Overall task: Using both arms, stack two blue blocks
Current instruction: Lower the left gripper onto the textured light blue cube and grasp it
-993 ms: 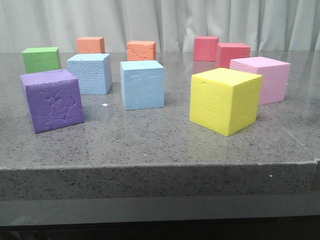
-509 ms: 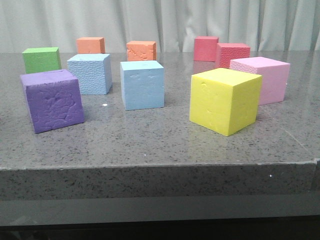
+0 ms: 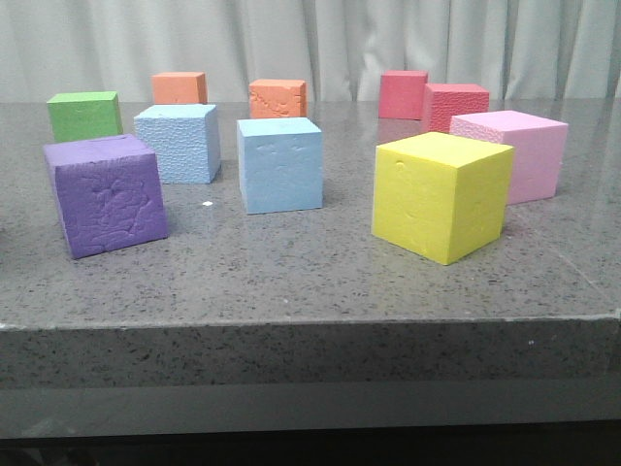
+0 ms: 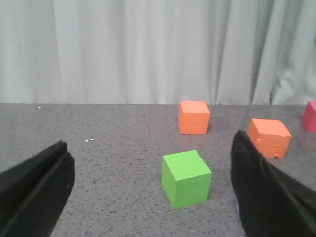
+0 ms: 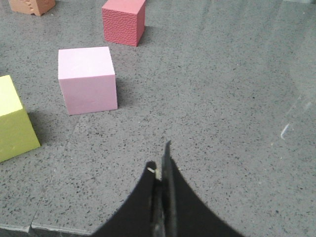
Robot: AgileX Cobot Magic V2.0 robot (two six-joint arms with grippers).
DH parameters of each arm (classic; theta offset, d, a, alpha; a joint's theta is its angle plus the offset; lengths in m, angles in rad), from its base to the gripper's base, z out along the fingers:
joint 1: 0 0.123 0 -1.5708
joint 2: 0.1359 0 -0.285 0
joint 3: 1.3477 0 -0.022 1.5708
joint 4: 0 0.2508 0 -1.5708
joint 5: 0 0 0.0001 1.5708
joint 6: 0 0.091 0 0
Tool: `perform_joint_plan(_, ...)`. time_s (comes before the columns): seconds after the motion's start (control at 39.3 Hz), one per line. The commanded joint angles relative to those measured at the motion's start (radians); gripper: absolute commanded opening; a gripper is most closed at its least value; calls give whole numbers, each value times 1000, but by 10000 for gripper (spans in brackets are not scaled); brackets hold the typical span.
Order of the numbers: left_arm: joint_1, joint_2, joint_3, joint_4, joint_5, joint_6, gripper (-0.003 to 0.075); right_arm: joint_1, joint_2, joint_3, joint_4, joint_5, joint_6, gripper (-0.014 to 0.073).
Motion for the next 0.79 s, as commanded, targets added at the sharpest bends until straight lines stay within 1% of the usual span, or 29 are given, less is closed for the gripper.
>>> perform_joint_plan(0.0,-82,72,-104,45,-14,-4,617,-5,6,-24,-36,-77,-10,-68)
perform_joint_plan(0.15,-227,219,-217,67,48,-4,617,-5,6,-24,-24,-77,-10,-68)
perform_joint_plan(0.28,-306,350,-308,67,80,-4,617,-5,6,-24,-17,-77,-10,-68)
perform_joint_plan(0.36,-338,426,-365,67,140,-4,617,-5,6,-24,-16,-77,-10,-68)
perform_joint_plan(0.56,-361,632,-591,45,444,-20,617,-5,6,-24,-16,-77,-10,-68)
perform_joint_plan(0.76,-361,794,-774,45,615,-117,617,-5,6,-24,-15,-78,-10,-68)
